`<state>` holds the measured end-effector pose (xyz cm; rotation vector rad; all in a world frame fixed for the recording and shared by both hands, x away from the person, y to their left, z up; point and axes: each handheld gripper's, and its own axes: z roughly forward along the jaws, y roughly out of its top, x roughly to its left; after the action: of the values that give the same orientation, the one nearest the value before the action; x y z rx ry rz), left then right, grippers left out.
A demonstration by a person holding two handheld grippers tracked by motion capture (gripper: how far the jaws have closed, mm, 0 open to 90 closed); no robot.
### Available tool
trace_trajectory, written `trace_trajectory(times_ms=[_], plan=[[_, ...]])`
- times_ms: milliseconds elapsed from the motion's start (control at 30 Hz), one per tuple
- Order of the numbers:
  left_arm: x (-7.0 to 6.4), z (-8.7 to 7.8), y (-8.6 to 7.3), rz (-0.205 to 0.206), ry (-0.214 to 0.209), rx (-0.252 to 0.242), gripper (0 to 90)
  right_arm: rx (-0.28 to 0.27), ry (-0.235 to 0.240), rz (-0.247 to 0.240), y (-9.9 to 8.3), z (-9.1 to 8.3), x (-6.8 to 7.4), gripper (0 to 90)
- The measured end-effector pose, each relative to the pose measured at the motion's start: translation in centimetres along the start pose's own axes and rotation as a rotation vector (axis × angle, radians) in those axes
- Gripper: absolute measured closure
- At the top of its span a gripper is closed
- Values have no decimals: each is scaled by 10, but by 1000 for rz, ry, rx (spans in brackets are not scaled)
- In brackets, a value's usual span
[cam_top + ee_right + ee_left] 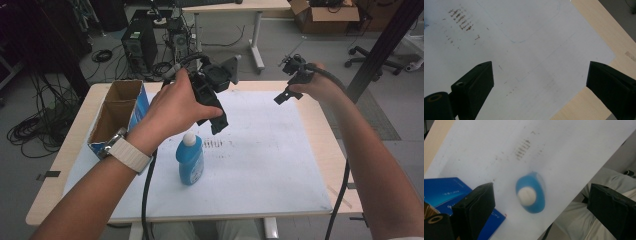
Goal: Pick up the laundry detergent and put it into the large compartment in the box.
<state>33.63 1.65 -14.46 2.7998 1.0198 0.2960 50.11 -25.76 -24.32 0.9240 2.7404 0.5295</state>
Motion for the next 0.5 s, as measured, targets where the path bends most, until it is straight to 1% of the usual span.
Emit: trace_trajectory(times_ms=[33,67,133,233,267,300,333,367,400,433,500], plan=[[0,0,0,0,0,0,79,-1,0,0,0,0,0,73],[2,1,-2,-32,6,-2,74,-2,0,0,0,0,0,73],[5,2,-3,-64,8,-2,73,-1,1,1,-1,0,0,74],[6,3,-4,-74,5,3,88,-2,2,1,-1,0,0,76],[7,4,-5,-91,7,6,87,-1,1,-1,-1,0,0,77],[7,4,-5,-91,7,6,83,-1,1,-1,-1,0,0,77],[10,4,-6,-123,7,-3,83,-1,2,-2,-1,1,0,80],[10,4,-6,-123,7,-3,79,-1,2,-2,-1,1,0,80],[11,5,-7,-132,7,-7,78,-3,2,-2,0,1,0,81],[12,6,-9,-151,5,-8,77,-3,2,-2,0,1,0,81],[14,8,-10,-175,7,-14,77,-2,2,-3,0,0,1,81]])
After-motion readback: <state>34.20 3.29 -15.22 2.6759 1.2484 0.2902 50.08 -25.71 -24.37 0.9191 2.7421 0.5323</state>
